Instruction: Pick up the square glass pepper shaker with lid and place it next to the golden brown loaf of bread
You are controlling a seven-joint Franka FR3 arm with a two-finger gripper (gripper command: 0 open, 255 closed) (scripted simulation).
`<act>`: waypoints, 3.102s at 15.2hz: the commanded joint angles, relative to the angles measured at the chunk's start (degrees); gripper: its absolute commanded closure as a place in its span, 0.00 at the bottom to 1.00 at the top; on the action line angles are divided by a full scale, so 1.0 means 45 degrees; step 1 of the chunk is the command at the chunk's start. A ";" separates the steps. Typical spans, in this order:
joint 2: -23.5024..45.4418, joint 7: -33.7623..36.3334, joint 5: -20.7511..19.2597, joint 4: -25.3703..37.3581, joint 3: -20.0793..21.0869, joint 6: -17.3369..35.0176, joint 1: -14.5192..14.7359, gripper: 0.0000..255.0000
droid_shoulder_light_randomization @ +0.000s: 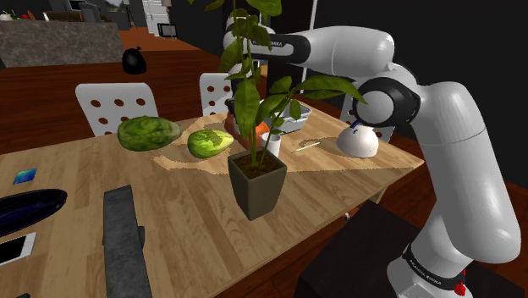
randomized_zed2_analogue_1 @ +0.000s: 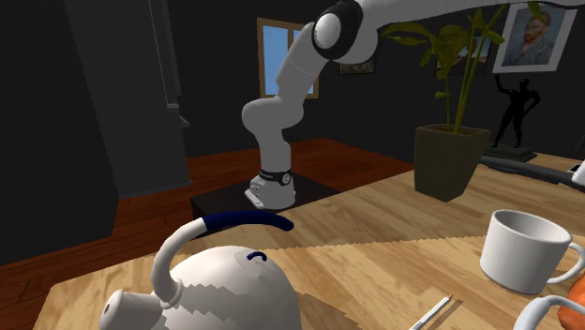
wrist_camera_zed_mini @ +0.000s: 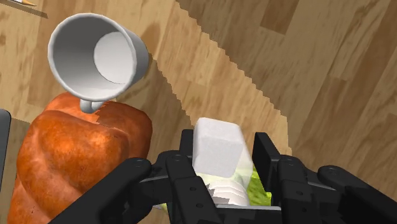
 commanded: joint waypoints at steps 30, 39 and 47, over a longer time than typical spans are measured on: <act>-0.0014 -0.0220 0.0047 -0.4475 0.0013 0.4459 0.0128 1.00; -0.0014 -0.0220 0.0047 -0.4476 0.0013 0.4459 0.0128 0.00; -0.0092 -0.0175 0.0016 -0.2979 -0.0007 0.2886 0.0061 0.00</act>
